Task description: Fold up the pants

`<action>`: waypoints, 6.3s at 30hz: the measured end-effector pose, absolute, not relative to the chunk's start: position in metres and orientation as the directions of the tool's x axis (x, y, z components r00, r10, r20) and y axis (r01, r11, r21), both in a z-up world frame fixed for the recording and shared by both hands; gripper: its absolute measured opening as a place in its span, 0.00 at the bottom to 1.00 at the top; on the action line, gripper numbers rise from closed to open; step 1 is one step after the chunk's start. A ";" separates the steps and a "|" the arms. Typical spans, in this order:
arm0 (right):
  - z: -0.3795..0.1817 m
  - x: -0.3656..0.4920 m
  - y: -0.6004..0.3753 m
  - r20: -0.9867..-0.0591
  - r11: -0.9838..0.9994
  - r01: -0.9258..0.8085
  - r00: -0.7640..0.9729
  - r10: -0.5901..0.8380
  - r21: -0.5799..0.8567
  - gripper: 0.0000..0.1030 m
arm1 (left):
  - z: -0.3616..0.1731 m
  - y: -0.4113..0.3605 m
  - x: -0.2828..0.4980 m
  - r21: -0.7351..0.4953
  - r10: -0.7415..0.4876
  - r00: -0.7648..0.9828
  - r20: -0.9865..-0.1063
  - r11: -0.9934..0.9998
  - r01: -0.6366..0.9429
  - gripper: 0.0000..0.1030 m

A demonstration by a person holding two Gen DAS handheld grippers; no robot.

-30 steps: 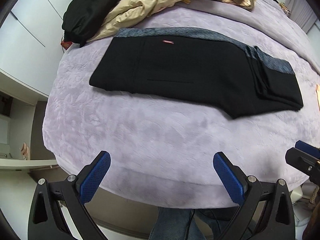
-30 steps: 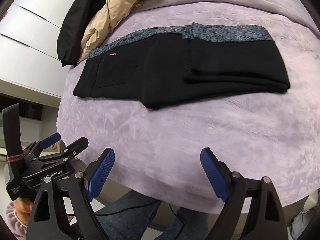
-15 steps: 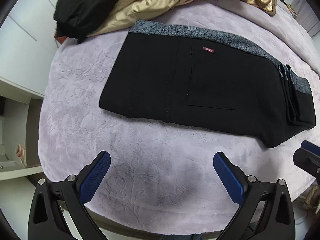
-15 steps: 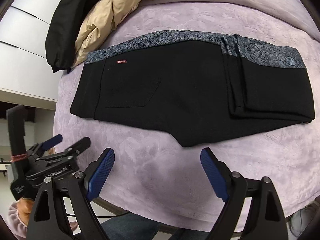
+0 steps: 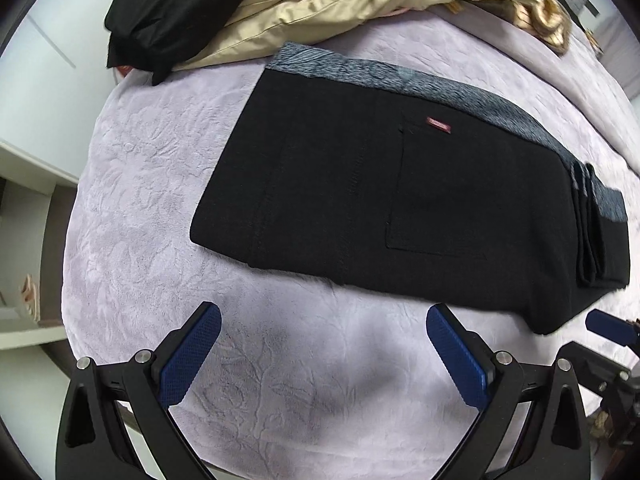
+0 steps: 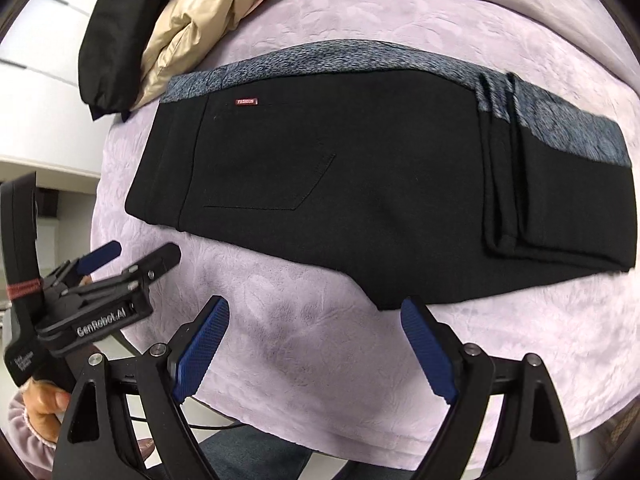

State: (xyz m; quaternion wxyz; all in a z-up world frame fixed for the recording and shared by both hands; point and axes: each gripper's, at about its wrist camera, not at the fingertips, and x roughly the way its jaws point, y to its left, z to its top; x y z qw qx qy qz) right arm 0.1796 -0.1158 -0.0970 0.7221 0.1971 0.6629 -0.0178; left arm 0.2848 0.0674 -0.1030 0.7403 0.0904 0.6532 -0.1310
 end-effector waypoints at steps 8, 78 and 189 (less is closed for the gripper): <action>-0.108 0.195 -0.128 -0.966 0.936 0.237 0.080 0.247 0.259 0.87 | -0.105 0.071 0.306 -0.063 -0.091 0.113 -0.989 0.971 0.232 1.00; -0.070 0.383 -0.071 -0.872 0.871 0.050 0.012 0.490 0.490 0.99 | -0.122 0.004 0.285 0.231 -0.033 0.513 -0.858 0.866 0.443 0.36; -0.122 0.027 -0.400 -0.895 0.776 0.447 0.256 0.365 0.444 0.89 | -0.059 -0.193 0.169 0.140 0.071 0.151 -0.986 0.843 0.519 1.00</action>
